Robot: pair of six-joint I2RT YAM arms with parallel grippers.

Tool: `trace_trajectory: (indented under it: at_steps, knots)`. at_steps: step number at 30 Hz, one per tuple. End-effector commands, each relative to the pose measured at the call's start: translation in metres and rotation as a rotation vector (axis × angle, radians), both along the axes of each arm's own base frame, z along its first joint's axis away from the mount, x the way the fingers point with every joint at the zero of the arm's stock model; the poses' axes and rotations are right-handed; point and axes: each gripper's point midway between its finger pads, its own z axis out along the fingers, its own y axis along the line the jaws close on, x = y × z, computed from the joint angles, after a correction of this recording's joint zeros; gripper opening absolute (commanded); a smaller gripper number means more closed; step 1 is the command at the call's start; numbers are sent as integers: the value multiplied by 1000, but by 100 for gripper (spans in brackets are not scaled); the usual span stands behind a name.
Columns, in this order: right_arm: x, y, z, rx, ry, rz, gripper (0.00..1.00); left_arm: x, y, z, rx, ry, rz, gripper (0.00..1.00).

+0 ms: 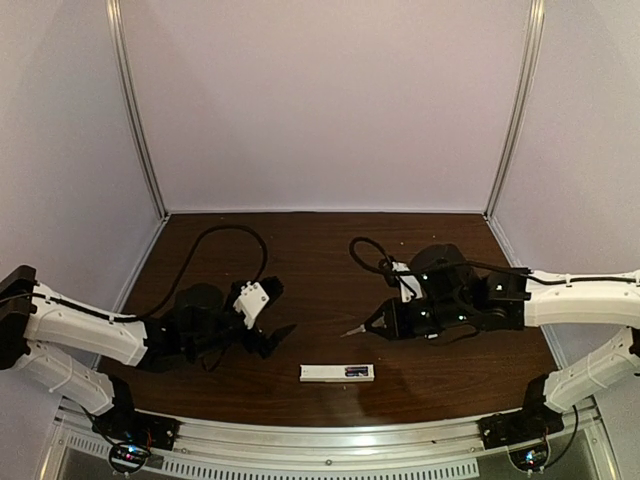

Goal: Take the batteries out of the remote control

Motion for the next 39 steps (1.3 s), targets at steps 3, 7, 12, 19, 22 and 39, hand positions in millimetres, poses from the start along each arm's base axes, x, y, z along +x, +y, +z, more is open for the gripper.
trace_trajectory:
  at_steps: [3,7,12,19,22,39]
  knots:
    - [-2,-25,0,-32,-75,-28,0,4,9,-15,24,146,91,97]
    - [-7,-30,-3,-8,-72,-32,0,6,20,-32,27,218,135,98]
    - [-10,-33,-4,4,-64,-33,0,7,35,-49,-4,309,168,97]
    - [-10,-36,-2,-3,-65,-37,0,-5,27,-70,11,341,57,97]
    - [-10,-38,-2,-9,-67,-45,0,-21,9,-73,-1,333,-93,97]
    - [-16,-46,-2,-19,-43,-51,0,-69,-28,-87,61,264,-475,96]
